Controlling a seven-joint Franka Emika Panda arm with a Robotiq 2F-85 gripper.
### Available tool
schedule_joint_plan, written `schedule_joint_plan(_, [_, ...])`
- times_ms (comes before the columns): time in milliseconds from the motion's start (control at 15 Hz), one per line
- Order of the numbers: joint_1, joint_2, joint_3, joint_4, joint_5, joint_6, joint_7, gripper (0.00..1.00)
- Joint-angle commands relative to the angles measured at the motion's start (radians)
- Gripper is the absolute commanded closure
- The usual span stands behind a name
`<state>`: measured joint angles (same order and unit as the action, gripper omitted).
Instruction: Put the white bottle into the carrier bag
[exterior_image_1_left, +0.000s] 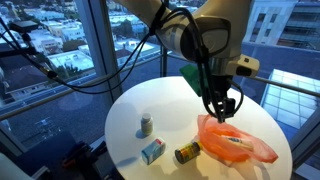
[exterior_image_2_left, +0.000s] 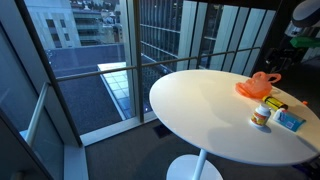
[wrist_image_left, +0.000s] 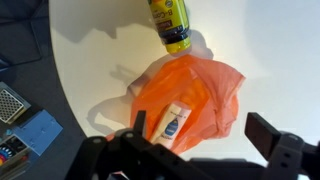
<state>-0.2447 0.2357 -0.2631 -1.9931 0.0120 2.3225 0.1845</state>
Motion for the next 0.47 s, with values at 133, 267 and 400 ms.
schedule_joint_plan(133, [0.014, -0.169, 0.012, -0.094, -0.031, -0.165, -0.077, 0.0])
schedule_joint_plan(267, [0.017, -0.209, 0.015, -0.112, -0.042, -0.213, -0.089, 0.0])
schedule_joint_plan(400, [0.013, -0.167, 0.015, -0.081, -0.023, -0.195, -0.072, 0.0])
